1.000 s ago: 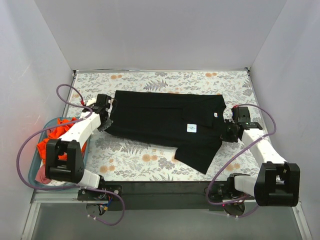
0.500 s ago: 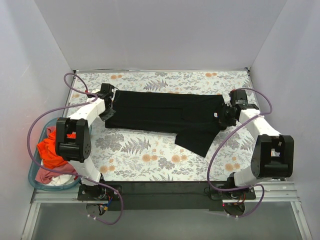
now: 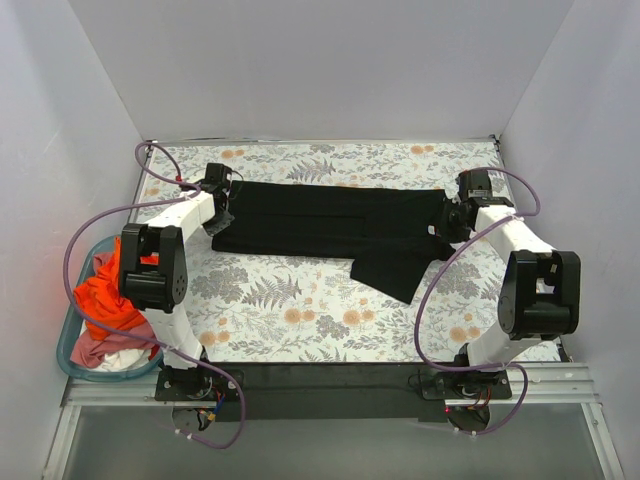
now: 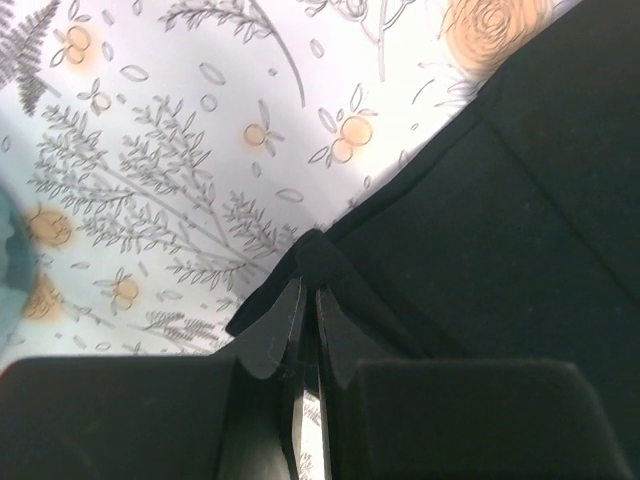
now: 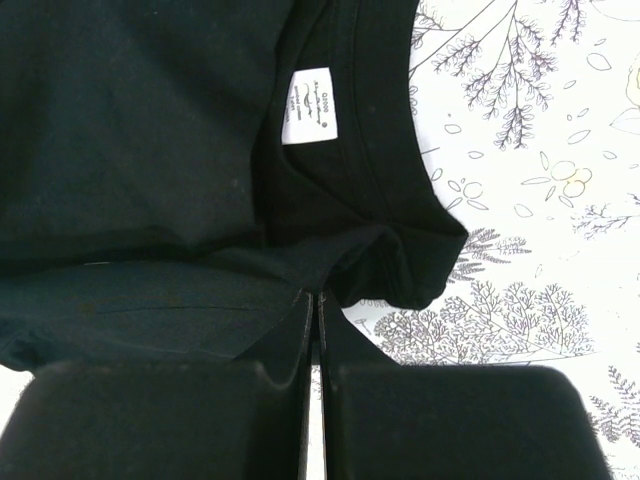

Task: Fold and stack the t-shirts
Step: Fold the tshirt

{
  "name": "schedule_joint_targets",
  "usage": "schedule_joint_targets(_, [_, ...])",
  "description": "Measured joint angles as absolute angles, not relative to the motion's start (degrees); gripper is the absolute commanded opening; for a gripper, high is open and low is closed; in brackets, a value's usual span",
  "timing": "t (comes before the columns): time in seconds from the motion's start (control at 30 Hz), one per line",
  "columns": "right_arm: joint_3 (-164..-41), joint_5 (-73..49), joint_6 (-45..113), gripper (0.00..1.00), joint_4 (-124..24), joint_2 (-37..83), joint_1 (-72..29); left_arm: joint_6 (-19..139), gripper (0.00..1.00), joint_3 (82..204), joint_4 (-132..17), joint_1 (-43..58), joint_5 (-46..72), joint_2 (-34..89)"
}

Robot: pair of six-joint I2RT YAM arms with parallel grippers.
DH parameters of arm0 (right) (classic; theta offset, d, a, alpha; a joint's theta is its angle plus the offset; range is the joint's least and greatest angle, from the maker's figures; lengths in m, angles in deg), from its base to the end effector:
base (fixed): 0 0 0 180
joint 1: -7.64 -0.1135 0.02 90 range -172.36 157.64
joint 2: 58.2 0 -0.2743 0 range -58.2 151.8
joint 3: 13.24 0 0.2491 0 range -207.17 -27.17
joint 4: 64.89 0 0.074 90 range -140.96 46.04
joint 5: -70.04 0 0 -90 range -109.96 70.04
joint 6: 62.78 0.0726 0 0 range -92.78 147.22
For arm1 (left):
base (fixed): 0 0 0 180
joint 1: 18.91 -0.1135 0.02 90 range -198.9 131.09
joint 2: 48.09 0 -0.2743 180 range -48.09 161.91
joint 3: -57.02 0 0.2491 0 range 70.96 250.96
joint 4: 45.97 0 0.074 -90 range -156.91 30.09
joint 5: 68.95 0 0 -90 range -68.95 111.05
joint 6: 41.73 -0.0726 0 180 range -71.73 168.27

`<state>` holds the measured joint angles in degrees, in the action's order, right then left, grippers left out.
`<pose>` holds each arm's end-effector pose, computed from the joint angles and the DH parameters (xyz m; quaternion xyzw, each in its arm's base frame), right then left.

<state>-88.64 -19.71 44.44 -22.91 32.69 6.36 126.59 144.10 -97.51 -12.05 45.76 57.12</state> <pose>0.3431 0.0080 0.1976 0.1325 0.9508 0.0471 0.2761 0.3782 -0.0149 0.1694 -0.5921 0.7585 0.0384 0.2695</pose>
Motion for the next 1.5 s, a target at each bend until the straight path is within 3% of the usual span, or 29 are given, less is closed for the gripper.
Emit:
schedule_joint_targets(0.8, [-87.64,-20.01,46.05,0.01,-28.13,33.92,7.95,125.08,0.0,144.65,-89.23,-12.03,45.41,59.74])
schedule_joint_targets(0.9, [-87.27,-20.08,46.29,0.05,-28.63,34.27,8.0,124.75,0.03,144.65,-87.98,-12.05,45.15,60.59])
schedule_joint_targets(1.0, [-87.27,-20.21,46.49,0.15,-28.94,34.75,8.02,124.1,0.11,144.65,-87.13,-12.05,44.89,61.25])
schedule_joint_targets(1.03, [-87.27,-20.34,46.49,0.28,-28.98,34.88,8.02,123.79,0.15,144.65,-86.89,-12.05,44.84,61.32])
schedule_joint_targets(1.1, [-87.27,-20.91,46.51,0.38,-29.07,35.03,8.11,123.14,0.32,144.65,-86.41,-12.05,44.86,61.34])
schedule_joint_targets(1.17, [-87.27,-21.3,46.27,0.5,-29.18,35.03,8.37,122.48,0.38,144.65,-85.86,-12.12,44.78,61.32])
schedule_joint_targets(1.33, [-87.27,-22.31,45.57,0.55,-29.2,34.29,9.09,121.58,0.61,144.67,-85.58,-12.16,44.25,60.84])
schedule_joint_targets(1.5, [-83.07,-18.37,46.67,0.53,-31.85,28.15,15.19,121.87,0.69,142.02,-86.01,-12.16,43.81,54.17])
